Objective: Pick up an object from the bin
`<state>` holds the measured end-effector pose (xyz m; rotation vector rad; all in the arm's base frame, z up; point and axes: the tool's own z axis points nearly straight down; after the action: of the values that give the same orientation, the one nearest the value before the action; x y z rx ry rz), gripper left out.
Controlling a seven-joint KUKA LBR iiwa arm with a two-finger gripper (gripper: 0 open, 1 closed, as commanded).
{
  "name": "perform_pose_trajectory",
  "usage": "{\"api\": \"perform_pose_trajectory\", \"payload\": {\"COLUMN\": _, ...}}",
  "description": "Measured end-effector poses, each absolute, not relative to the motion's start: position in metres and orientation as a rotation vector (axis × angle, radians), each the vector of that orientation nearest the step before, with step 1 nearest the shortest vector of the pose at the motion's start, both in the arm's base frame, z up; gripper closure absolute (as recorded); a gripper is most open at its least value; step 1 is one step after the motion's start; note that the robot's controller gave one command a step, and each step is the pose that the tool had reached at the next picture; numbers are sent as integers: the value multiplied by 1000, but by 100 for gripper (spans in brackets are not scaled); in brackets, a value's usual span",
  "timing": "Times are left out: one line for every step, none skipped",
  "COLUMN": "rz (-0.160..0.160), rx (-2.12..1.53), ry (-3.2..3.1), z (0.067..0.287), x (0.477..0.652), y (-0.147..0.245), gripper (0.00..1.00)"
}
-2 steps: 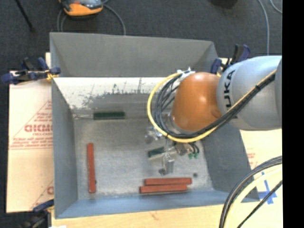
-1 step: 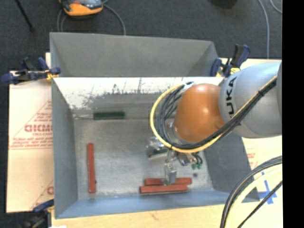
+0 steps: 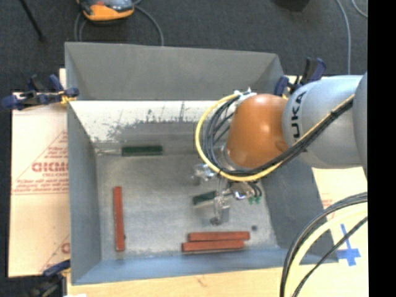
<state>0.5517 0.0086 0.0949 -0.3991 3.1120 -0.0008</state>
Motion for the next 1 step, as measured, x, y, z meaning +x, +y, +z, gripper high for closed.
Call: {"api": "perform_pose_trajectory", "payload": {"rz": 0, "rx": -427, "ry": 3109, "z": 77, "x": 523, "y": -92, "gripper": 100}}
